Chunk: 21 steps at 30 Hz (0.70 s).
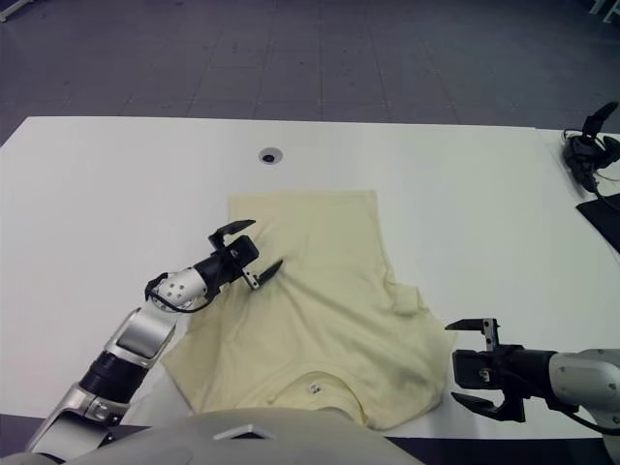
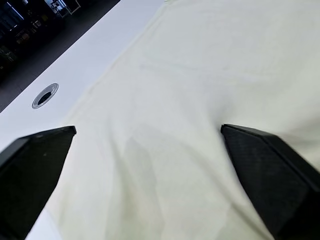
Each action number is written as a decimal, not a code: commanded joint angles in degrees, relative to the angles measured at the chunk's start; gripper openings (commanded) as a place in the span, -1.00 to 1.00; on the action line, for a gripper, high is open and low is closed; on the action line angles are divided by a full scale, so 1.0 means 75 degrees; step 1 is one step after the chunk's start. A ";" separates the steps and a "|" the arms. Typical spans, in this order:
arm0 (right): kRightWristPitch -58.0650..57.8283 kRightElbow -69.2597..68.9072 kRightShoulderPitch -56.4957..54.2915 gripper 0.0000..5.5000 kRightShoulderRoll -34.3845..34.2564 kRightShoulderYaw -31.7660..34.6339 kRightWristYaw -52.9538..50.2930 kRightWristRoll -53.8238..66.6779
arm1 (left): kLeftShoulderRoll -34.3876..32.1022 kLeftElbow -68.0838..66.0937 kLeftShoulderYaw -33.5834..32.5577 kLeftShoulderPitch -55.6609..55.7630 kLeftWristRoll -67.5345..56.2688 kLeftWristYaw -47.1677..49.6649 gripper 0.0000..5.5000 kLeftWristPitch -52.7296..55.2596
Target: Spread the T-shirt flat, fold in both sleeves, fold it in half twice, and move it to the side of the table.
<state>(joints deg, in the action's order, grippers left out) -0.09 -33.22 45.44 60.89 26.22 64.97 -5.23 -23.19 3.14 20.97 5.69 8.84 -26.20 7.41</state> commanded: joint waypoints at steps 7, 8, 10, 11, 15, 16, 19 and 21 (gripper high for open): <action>-0.0248 -0.0160 -0.1819 0.96 -0.0054 0.0270 -0.0082 0.1205 | 0.0336 -0.0003 -0.0123 -0.0009 -0.0297 -0.0149 0.96 -0.0713; -0.0323 -0.0133 -0.2063 0.96 -0.0062 0.0210 -0.0151 0.1327 | 0.0386 -0.0018 -0.0140 0.0022 -0.0325 -0.0147 0.96 -0.0766; -0.0443 -0.0044 -0.2655 0.96 -0.0136 -0.0073 -0.0411 0.1459 | 0.0482 -0.0125 -0.0165 0.0108 -0.0363 -0.0142 0.96 -0.0834; -0.0501 0.0014 -0.2952 0.96 -0.0200 -0.0280 -0.0567 0.1459 | 0.0524 -0.0221 -0.0172 0.0156 -0.0367 -0.0136 0.96 -0.0872; -0.0620 0.0305 -0.4094 0.96 -0.0705 -0.1539 -0.1342 0.1077 | 0.0792 -0.0963 -0.0130 0.0519 -0.0335 -0.0197 0.96 -0.1043; -0.0632 0.0395 -0.4333 0.96 -0.0848 -0.1875 -0.1483 0.0963 | 0.0853 -0.1176 -0.0106 0.0637 -0.0317 -0.0218 0.96 -0.1093; -0.0635 0.0993 -0.5257 0.96 -0.1513 -0.3024 -0.1954 0.0510 | 0.1005 -0.1639 -0.0114 0.0974 -0.0231 -0.0191 0.96 -0.1264; -0.0626 0.1508 -0.5825 0.96 -0.1959 -0.3569 -0.2239 0.0299 | 0.1049 -0.1538 -0.0258 0.1087 -0.0340 -0.0211 0.96 -0.1289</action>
<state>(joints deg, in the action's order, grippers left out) -4.47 -25.99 6.55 49.68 3.77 50.44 -1.05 -15.76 -8.61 20.14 12.10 6.71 -27.69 -1.77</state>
